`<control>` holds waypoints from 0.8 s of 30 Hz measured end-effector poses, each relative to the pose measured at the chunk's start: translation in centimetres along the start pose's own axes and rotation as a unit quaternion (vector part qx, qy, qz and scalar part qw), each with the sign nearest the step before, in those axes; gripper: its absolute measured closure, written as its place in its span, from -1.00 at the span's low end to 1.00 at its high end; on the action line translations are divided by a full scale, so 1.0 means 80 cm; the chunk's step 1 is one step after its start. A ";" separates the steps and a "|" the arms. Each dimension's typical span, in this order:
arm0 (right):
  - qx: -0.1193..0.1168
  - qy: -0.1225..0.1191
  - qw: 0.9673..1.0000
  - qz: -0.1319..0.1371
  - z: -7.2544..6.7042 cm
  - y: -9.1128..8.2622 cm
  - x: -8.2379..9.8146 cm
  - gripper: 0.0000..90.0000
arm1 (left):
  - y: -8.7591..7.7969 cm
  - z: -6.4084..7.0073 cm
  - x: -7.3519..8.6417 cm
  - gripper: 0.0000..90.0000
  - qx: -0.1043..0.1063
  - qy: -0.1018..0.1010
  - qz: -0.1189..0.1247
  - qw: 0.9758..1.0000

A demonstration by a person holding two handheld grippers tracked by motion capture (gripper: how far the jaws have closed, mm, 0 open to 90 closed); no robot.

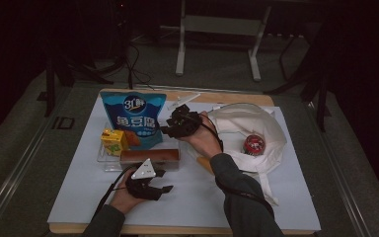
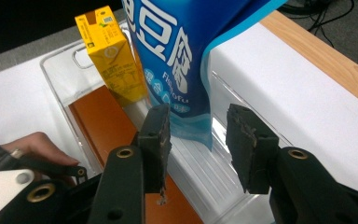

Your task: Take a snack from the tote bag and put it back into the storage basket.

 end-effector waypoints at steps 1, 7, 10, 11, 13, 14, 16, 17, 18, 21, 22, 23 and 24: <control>0.000 0.002 1.000 0.001 0.000 -0.003 0.001 0.33 | 0.000 0.000 0.000 -0.21 0.000 0.000 0.000 1.000; 0.006 0.003 1.000 0.002 0.002 -0.022 0.007 0.32 | 0.000 0.000 0.000 -0.21 0.000 0.001 0.000 1.000; 0.017 0.010 1.000 0.000 0.007 -0.041 0.016 0.31 | 0.000 0.000 0.000 -0.21 0.000 0.000 0.000 1.000; 0.019 0.015 1.000 0.000 0.009 -0.046 0.018 0.31 | 0.000 0.000 0.000 -0.21 -0.001 0.000 0.000 1.000; 0.020 0.021 1.000 0.002 0.010 -0.051 0.020 0.31 | 0.000 0.001 0.000 -0.21 -0.001 -0.001 0.000 1.000; 0.022 0.025 0.999 0.005 0.013 -0.062 0.023 0.31 | 0.000 0.000 0.000 -0.21 -0.001 0.000 0.000 1.000; 0.025 0.030 0.999 0.007 0.017 -0.074 0.028 0.31 | 0.000 0.000 0.000 -0.21 -0.001 -0.001 0.000 1.000; 0.028 0.032 0.999 0.006 0.019 -0.079 0.030 0.31 | 0.000 0.000 0.000 -0.21 -0.001 0.000 0.000 1.000; 0.030 0.032 0.999 0.009 0.021 -0.085 0.033 0.31 | 0.000 0.000 0.000 -0.21 -0.001 0.000 -0.001 1.000; 0.039 0.040 0.998 0.012 0.029 -0.103 0.043 0.31 | 0.000 0.000 0.000 -0.21 -0.001 0.001 -0.002 1.000; 0.040 0.040 0.998 0.012 0.031 -0.107 0.045 0.31 | 0.000 0.000 0.000 -0.21 -0.002 0.001 -0.002 1.000; 0.043 0.042 0.998 0.010 0.033 -0.111 0.048 0.31 | 0.000 0.000 0.000 -0.21 -0.002 0.000 -0.001 1.000; 0.045 0.043 0.998 0.010 0.034 -0.114 0.050 0.31 | 0.000 0.000 0.000 -0.21 -0.002 0.000 -0.001 1.000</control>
Point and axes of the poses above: each handheld gripper's, and its own axes: y roughly forward along the jaws, x roughly out of its underside, z roughly to its right, the point moved 4 cm from there along y, roughly forward along the jaws, and after that the axes turned 14 degrees about -x, right-handed, at the moved point
